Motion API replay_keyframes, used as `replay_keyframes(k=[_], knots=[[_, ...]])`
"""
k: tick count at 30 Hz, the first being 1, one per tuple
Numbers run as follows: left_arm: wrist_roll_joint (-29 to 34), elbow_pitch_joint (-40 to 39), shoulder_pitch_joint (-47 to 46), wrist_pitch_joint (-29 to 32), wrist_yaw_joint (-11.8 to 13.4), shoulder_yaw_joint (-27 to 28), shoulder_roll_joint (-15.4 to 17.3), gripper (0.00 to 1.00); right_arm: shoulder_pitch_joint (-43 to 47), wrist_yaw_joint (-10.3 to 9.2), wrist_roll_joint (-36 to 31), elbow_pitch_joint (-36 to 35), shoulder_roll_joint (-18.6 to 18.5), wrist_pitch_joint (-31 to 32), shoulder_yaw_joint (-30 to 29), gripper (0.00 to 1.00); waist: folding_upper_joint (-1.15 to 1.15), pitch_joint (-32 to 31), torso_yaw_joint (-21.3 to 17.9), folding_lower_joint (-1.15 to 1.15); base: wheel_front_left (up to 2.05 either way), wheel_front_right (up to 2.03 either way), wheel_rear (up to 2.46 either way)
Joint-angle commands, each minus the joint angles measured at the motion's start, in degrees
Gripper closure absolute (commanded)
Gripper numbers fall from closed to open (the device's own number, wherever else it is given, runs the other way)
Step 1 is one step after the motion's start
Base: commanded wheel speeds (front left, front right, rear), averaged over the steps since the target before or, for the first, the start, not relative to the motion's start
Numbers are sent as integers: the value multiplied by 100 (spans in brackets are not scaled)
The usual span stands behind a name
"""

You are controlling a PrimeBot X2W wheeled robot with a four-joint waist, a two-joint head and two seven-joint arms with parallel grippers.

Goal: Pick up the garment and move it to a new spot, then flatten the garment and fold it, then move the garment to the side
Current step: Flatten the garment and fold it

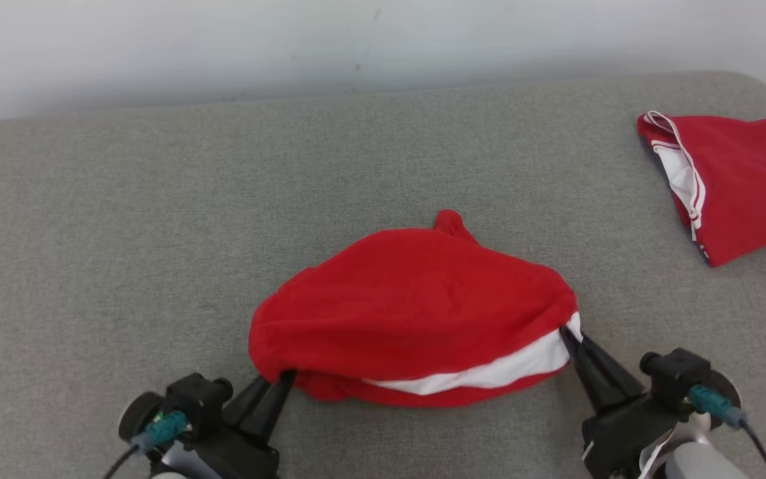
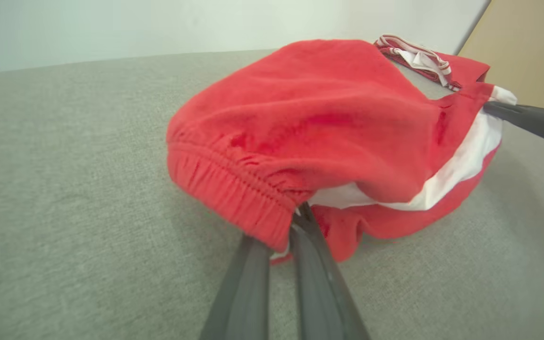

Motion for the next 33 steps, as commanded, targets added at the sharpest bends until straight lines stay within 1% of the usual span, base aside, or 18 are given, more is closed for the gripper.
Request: replay_keyframes(k=[1, 6, 9, 12, 14, 17, 21, 24, 30, 31, 32, 33], knots=[[-2, -68, -15, -1, 15, 53, 75, 100, -23, -18, -5, -82, -39, -25, -35, 100, -1, -18, 21, -1, 0, 0, 0], [-224, -492, -545, 0, 14, 242, 239, 100, -384, -18, 151, -510, -171, -25, -165, 100, -1, 37, 52, -1, 0, 0, 0], [-420, -575, -1153, 47, 14, 167, 376, 100, -823, -18, 377, -649, -253, -25, -180, 100, -1, 211, 58, -1, 0, 0, 0], [-762, -646, -1976, 293, 14, 156, 365, 100, -1517, -18, 644, -711, -358, -2, -153, 100, -1, 524, 55, -1, 0, 0, 0], [-1014, -658, -2665, 530, 14, 154, 408, 100, -2125, -18, 834, -742, -444, 94, -153, 100, -1, 839, 45, -1, 0, 0, 0], [-1325, -558, -3726, 864, 14, 159, 383, 100, -3108, -18, 1139, -716, -548, 257, -198, 100, -1, 1334, 32, -1, 0, 0, 0], [-1580, -245, -5172, 1180, 14, 131, 276, 100, -4574, -17, 1419, -548, -645, 527, -207, 100, -1, 1930, 21, -1, 0, 0, 0], [-1614, 114, -6175, 1305, 13, 74, 232, 100, -5649, -17, 1524, -307, -617, 681, -202, 100, -1, 2291, -13, -1, 0, 0, 0], [-1763, 919, -7793, 1320, 14, 79, 139, 100, -7521, -17, 1514, 465, -512, 875, -69, 100, -1, 2665, -101, -1, 0, 0, 0], [-1763, 919, -7793, 1320, 14, 79, 139, 100, -7521, -17, 1514, 465, -512, 875, -69, 100, -1, 2665, -101, -1, 0, 0, 0], [-1756, 1036, -8021, 1343, 13, 44, 132, 100, -7770, -17, 1487, 620, -496, 879, -32, 100, -1, 2700, -108, -1, 0, 0, 0], [-1788, 1304, -8407, 1312, 13, 26, 86, 100, -8222, -17, 1439, 933, -459, 890, 46, 100, -1, 2745, -115, -1, 0, 0, 0]])
